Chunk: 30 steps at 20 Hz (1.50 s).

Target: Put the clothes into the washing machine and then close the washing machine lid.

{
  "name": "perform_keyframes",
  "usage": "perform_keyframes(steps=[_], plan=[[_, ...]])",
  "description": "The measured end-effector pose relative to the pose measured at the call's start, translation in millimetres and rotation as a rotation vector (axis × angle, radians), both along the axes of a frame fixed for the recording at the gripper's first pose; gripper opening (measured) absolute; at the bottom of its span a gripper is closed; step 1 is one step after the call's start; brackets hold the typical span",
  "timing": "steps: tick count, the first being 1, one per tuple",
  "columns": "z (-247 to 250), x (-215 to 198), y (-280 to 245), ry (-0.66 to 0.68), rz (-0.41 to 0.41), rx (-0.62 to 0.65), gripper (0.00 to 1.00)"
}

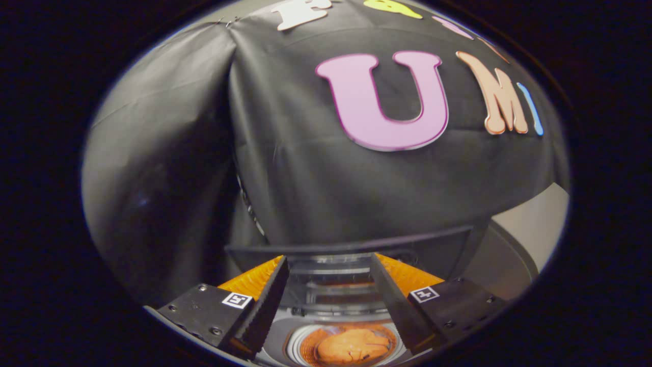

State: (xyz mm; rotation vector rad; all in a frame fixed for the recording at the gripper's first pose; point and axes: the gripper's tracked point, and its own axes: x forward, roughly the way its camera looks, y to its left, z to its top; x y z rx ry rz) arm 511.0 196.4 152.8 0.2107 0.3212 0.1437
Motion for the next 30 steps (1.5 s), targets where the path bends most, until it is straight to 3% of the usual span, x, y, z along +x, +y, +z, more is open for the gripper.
perform_keyframes(steps=[5, 10, 13, 21, 30], plan=[[-3, 47, -5, 0.028, -0.075, -0.01, 0.97], [-34, 65, -14, 0.078, -0.1, -0.276, 0.97], [-30, 65, -11, 0.097, -0.131, -0.185, 0.96], [-19, 58, -13, 0.196, -0.04, -0.194, 0.94], [-13, 30, -20, 0.162, -0.017, -0.186, 0.94]])
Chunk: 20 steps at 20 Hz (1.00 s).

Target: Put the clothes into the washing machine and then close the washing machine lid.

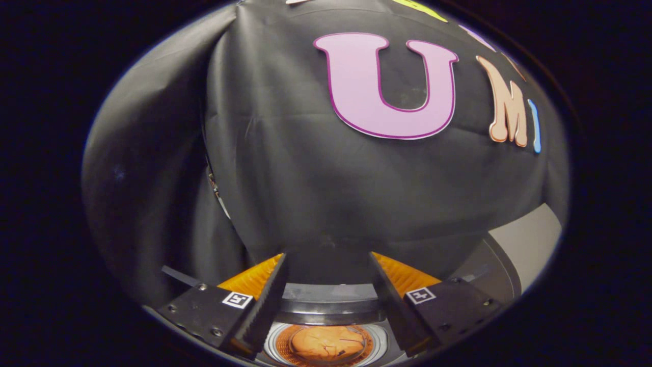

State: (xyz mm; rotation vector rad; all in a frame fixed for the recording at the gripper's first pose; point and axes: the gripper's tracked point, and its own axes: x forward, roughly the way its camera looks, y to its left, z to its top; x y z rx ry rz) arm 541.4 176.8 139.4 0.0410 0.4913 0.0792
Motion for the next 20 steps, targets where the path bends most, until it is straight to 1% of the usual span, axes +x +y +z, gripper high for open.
perform_keyframes(steps=[5, 13, 17, 20], plan=[[-2, -18, 1, 0.017, 0.022, 0.013, 0.94], [-8, -45, 5, 0.021, 0.027, 0.055, 0.94], [-19, -55, 7, 0.042, 0.027, 0.086, 0.95], [-23, -70, 5, 0.032, 0.026, 0.085, 0.95]])
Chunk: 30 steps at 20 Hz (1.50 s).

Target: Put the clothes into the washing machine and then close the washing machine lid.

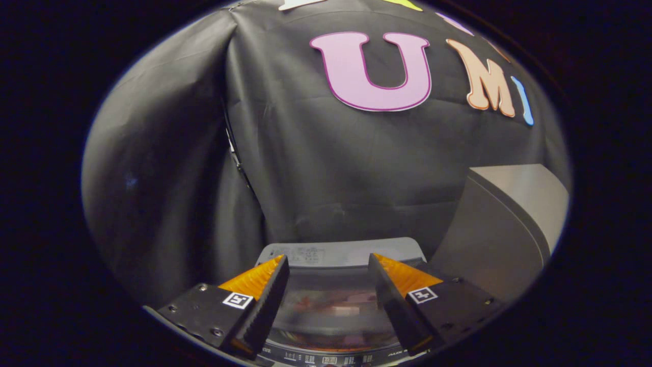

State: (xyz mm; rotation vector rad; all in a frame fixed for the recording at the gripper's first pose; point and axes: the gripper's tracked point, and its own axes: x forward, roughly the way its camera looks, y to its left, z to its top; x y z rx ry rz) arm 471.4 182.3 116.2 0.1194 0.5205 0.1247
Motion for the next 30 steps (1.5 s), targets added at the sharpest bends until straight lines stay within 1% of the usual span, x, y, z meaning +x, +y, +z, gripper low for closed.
perform_keyframes(steps=[6, 11, 15, 18, 21, 23, 26, 30], plan=[[-15, -33, 4, -0.042, 0.053, -0.021, 0.97], [-25, -67, 6, -0.079, 0.053, 0.056, 0.97], [-36, -95, 3, -0.07, 0.04, 0.139, 0.97], [-44, -115, -8, -0.068, 0.04, 0.129, 0.97], [-45, -133, -21, -0.103, 0.049, 0.108, 0.97], [-44, -149, -26, -0.115, 0.05, 0.12, 0.97], [-37, -168, -37, -0.14, 0.049, 0.128, 0.97], [-18, -191, -52, -0.205, 0.047, 0.12, 0.97]])
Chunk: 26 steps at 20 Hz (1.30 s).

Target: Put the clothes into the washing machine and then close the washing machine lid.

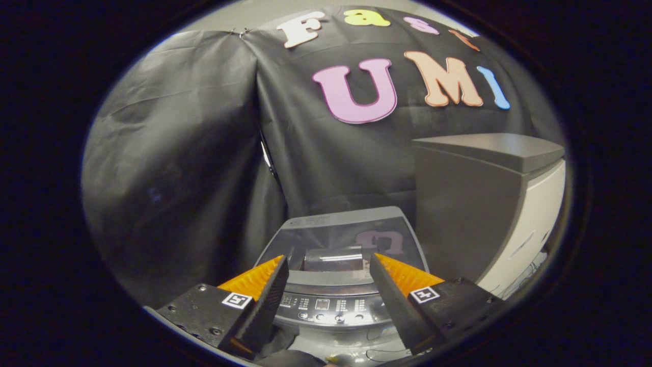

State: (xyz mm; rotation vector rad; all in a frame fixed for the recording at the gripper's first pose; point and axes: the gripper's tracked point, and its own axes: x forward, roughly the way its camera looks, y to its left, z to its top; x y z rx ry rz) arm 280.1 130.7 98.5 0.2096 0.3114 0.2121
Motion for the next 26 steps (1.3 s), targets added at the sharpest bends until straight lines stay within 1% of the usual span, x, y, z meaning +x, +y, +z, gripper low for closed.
perform_keyframes(steps=[7, 12, 18, 22, 26], plan=[[20, -38, -26, -0.075, -0.032, 0.003, 0.97], [17, -74, -43, -0.095, -0.057, -0.009, 0.97], [2, -123, -57, -0.168, -0.084, -0.087, 0.97], [-16, -151, -71, -0.218, -0.111, -0.189, 0.97], [-39, -167, -77, -0.251, -0.12, -0.257, 0.96]])
